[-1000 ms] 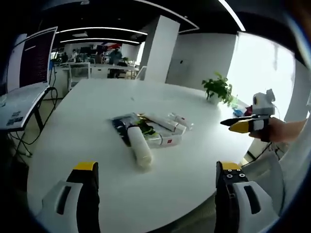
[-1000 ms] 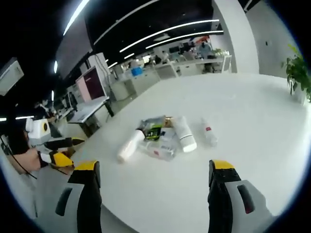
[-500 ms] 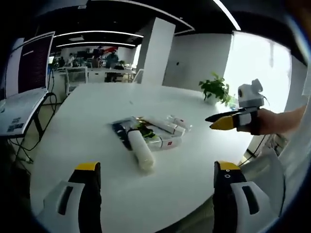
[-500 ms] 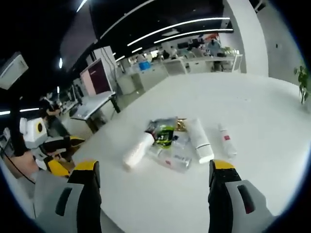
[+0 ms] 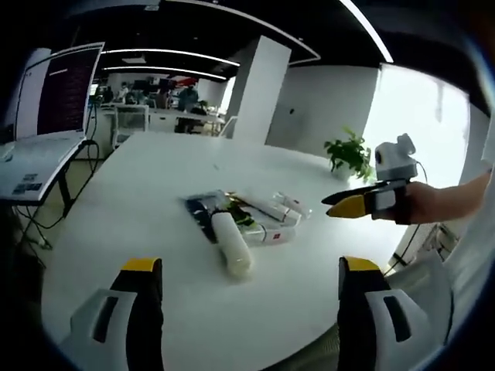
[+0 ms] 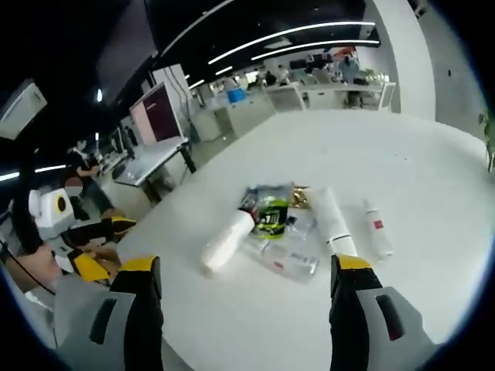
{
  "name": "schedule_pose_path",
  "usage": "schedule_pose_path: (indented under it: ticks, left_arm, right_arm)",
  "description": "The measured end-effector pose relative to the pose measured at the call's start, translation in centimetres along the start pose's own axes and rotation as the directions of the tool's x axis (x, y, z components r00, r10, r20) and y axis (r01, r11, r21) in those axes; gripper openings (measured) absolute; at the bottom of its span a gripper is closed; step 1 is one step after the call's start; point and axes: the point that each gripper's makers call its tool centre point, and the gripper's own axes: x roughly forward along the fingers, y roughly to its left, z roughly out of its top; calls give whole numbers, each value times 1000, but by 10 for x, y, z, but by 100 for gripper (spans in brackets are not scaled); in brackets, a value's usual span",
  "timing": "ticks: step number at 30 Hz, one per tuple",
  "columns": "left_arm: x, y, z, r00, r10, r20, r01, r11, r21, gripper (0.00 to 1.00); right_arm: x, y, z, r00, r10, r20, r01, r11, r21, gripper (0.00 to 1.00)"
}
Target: Arrange the skincare products in the storage area until every visible bottle or jar stands upright without overlapping.
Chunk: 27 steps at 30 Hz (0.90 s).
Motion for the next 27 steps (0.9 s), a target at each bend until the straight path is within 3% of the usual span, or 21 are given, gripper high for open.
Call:
schedule_pose_path:
  ticks: [9, 27]
  left_arm:
    - [-1, 1, 1, 1000, 9, 15, -9, 1000, 8, 87]
    - [-1, 5, 0, 1000, 15, 23, -14, 1000, -17, 87]
  right_arm:
    - [19, 9, 4, 1000, 10, -17, -10, 1000, 7, 88]
    - [58, 23, -5, 995, 11, -101, -9, 1000, 19, 82]
